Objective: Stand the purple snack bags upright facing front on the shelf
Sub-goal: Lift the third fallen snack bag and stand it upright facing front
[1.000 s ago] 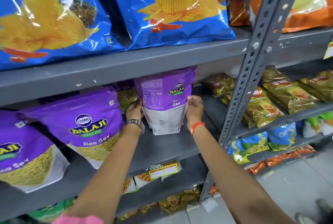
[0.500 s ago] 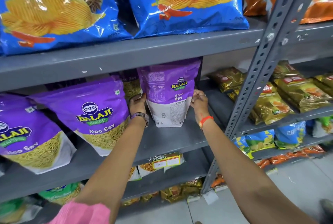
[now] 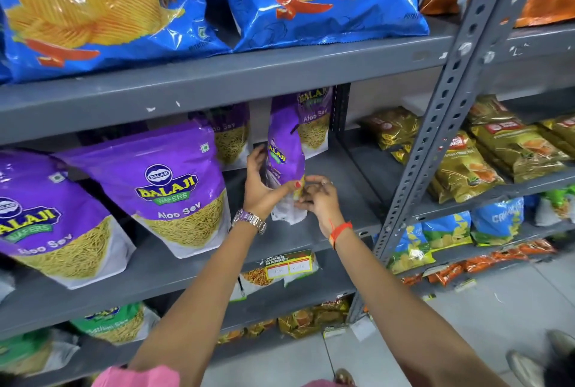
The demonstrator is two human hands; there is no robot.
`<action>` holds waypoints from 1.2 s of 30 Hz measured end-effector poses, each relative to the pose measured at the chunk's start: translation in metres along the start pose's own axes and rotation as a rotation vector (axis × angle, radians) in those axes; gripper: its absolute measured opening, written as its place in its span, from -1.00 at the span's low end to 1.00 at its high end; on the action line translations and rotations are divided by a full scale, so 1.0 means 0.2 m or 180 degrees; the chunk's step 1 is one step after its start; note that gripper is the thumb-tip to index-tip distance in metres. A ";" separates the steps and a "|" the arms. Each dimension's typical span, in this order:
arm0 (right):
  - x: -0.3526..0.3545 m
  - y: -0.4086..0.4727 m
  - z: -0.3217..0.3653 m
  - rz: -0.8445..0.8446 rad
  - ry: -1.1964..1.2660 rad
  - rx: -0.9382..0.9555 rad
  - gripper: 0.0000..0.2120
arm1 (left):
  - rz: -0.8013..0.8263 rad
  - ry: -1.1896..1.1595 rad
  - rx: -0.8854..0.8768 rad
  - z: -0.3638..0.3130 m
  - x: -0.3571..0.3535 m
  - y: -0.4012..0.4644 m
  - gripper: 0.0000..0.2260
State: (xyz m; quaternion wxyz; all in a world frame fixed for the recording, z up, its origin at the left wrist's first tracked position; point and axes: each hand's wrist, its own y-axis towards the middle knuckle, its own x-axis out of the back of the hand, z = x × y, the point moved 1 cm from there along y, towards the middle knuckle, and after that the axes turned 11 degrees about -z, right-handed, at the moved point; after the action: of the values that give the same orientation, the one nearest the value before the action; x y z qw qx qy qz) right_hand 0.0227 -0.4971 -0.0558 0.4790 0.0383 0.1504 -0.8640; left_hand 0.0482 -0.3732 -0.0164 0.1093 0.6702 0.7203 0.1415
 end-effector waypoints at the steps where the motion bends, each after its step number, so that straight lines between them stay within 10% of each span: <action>1: -0.02 -0.02 -0.01 0.0058 0.0053 -0.0047 -0.74 | 0.0084 0.0003 -0.0046 -0.01 0.00 -0.01 -0.10; 18: -0.22 0.22 0.30 0.0117 0.0500 0.0299 -0.69 | -0.1966 0.0196 0.0266 0.03 0.08 -0.04 -0.90; 36: -0.10 0.33 0.30 -0.0142 0.0962 0.0254 -0.90 | -0.2855 -0.0426 0.0648 -0.08 0.00 0.16 -0.79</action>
State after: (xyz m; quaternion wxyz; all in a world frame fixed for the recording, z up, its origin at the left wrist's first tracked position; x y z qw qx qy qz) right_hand 0.0943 -0.5320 -0.0093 0.4298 0.1835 0.1871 -0.8641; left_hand 0.0726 -0.3721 0.0091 0.1396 0.3075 0.9406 -0.0348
